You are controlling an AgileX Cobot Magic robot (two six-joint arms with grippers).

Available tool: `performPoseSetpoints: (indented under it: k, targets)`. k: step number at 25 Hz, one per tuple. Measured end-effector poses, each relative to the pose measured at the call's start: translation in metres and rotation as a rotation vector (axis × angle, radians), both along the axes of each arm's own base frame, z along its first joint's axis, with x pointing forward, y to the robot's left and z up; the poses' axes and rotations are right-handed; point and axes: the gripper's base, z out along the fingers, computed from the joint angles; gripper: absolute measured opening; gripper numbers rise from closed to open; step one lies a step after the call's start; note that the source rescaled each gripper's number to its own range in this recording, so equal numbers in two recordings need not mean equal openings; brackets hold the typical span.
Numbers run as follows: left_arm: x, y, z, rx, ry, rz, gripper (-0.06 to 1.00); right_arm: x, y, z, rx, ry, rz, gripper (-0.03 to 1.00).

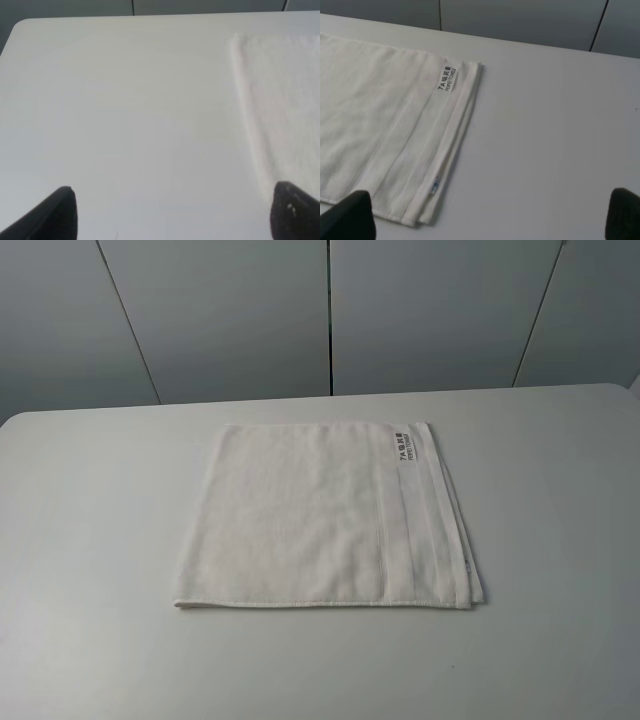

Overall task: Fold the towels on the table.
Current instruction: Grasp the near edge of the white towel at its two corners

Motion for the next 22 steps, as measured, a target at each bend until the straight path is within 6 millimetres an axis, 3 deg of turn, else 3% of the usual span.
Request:
performPoseSetpoints:
  k: [22]
  targets:
    - [0.0000, 0.0000, 0.0000, 0.000, 0.000, 0.000, 0.99, 0.0000, 0.0000, 0.0000, 0.000, 0.000, 0.000, 1.00]
